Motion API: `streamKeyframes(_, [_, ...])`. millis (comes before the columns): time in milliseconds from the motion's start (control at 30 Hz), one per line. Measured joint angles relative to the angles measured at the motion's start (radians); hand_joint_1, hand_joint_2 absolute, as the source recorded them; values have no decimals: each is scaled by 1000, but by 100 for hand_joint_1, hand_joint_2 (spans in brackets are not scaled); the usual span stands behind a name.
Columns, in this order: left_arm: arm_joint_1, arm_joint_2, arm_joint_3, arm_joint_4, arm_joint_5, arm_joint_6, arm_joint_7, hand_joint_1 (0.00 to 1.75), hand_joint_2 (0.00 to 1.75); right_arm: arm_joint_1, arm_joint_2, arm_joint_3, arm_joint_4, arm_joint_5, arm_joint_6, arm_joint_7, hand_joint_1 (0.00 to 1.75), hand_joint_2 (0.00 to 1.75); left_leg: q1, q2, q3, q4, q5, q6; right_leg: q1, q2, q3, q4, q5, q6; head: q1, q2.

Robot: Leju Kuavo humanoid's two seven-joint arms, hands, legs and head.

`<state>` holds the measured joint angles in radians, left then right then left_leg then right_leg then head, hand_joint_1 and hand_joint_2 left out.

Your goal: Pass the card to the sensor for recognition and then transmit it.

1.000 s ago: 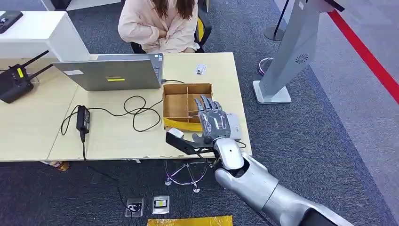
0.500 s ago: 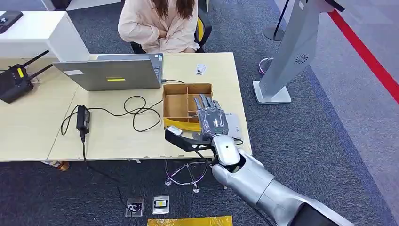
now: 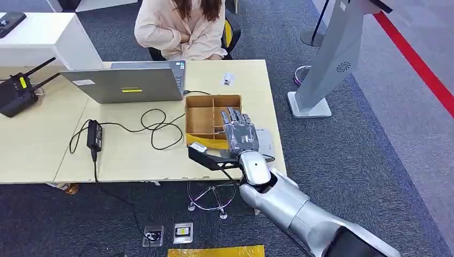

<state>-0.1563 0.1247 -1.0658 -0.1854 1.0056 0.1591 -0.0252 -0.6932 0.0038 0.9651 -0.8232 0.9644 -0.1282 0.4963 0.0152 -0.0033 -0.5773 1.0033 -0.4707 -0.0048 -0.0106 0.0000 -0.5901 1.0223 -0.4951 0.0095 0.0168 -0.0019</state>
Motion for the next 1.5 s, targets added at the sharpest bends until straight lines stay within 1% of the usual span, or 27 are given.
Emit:
streamKeyframes(400, [-13,0,-16,0,-2,-10,11,0,0,-26,17,0,54,7,9,-3,0,175,0,0,0,0,0,0,0,0,0,0,0,0,0,0])
streamKeyframes(800, [-31,-4,-18,0,-14,-17,7,0,0,-45,60,0,129,16,36,-6,0,175,0,0,0,0,0,0,0,0,0,0,0,0,0,0])
streamKeyframes(1100, [-33,-5,-18,0,-15,-19,5,0,0,-46,64,0,137,16,39,-5,0,175,0,0,0,0,0,0,0,0,0,0,0,0,0,0])
streamKeyframes(1233, [-36,-9,-18,0,-21,-25,-1,0,0,-49,77,0,181,34,46,4,0,175,0,0,0,0,0,0,0,0,0,0,0,0,0,0])
streamKeyframes(1500, [-39,-9,-21,0,-23,-26,-1,0,0,-61,81,0,203,54,62,10,0,175,0,0,0,0,0,0,0,0,0,0,0,0,0,0])
